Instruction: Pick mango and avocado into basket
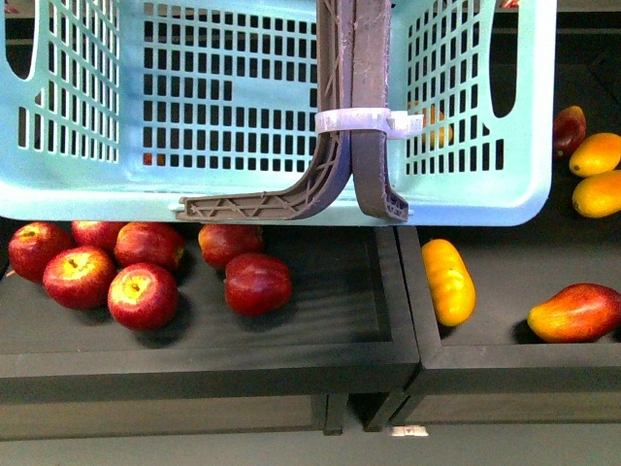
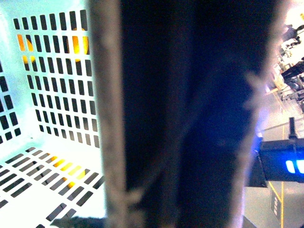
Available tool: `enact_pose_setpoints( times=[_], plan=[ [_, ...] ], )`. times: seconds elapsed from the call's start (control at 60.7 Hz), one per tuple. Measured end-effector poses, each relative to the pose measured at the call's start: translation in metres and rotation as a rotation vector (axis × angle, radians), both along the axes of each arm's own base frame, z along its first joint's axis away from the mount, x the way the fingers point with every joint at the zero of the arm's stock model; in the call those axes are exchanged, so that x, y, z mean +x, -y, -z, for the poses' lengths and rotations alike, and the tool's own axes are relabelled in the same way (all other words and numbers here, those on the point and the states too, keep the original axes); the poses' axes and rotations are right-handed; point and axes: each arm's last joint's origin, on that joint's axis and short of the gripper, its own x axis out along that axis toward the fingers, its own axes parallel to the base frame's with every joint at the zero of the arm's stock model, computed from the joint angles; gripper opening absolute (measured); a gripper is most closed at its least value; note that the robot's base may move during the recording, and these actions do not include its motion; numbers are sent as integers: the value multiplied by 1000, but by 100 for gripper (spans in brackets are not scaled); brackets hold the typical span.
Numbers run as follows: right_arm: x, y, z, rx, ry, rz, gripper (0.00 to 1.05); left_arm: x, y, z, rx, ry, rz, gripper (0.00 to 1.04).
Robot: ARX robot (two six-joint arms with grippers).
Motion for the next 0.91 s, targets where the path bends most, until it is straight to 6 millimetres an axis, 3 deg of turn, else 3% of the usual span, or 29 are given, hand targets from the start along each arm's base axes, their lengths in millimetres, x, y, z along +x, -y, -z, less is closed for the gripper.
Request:
enact_pose_setpoints(
  times=[0.313,0.906],
  plan=[
    [50,-16,27,33,11,145,96,0,0,0,0,0,0,11],
    [77,-15,44,11,-13,193,96,0,0,0,0,0,1,11]
  ],
)
